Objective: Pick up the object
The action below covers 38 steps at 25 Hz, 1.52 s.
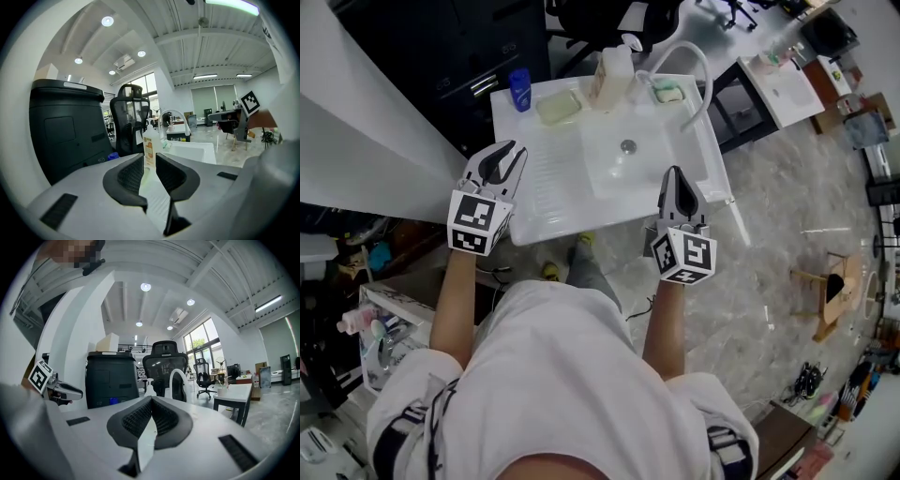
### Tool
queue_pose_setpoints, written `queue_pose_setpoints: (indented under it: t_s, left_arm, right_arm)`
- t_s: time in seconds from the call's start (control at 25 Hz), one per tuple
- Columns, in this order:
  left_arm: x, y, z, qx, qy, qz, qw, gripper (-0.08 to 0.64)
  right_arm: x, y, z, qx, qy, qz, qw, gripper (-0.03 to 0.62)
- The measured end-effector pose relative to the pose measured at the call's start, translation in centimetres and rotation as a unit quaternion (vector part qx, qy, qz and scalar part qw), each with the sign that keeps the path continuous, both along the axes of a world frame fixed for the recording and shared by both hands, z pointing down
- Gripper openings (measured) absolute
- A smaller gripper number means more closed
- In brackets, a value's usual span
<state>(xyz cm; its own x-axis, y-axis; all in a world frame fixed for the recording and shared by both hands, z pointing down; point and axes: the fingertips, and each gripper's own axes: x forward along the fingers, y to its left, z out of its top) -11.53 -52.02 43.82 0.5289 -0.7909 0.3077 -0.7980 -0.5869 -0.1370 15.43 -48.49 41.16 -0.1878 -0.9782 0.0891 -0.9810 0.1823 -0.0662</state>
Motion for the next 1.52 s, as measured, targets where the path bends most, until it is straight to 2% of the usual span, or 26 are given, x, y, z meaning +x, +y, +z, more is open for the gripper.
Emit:
queue_pose_setpoints:
  t_s: [0.52,0.68,1.0,1.16,1.36,1.52]
  left_arm:
    - [3.7,-8.9,5.4,-0.045,-0.055,-0.013,0.9974,0.075]
    - [4.7,-11.0,7.6,-0.052,-0.089,0.003,0.9946,0.078]
    - [6.5,-14.8,13.4,-0.105,-0.125,0.029,0.9861,0.092]
    - [7.2,-16.2,16.5,-0.133,-0.152,0.043,0.9784,0.094]
    - [8.2,-17.6,20.8,-0.159,-0.226,0.066,0.9586,0.101]
    - [8.4,-18.6,23.0,-0.171,-0.256,0.073,0.9485,0.106]
  right_arm:
    - [1.7,-9.3,4.1,-0.023,-0.024,-0.045,0.998,0.007]
    - [1.7,-11.2,5.1,-0.029,-0.032,-0.055,0.998,0.007]
    - [1.4,-13.8,7.6,-0.044,-0.039,-0.073,0.996,0.008]
    - [1.1,-14.8,8.4,-0.048,-0.041,-0.081,0.995,0.008]
    - [1.0,-15.8,9.7,-0.057,-0.046,-0.091,0.993,0.008]
    - [0.8,-16.5,10.4,-0.065,-0.046,-0.100,0.992,0.008]
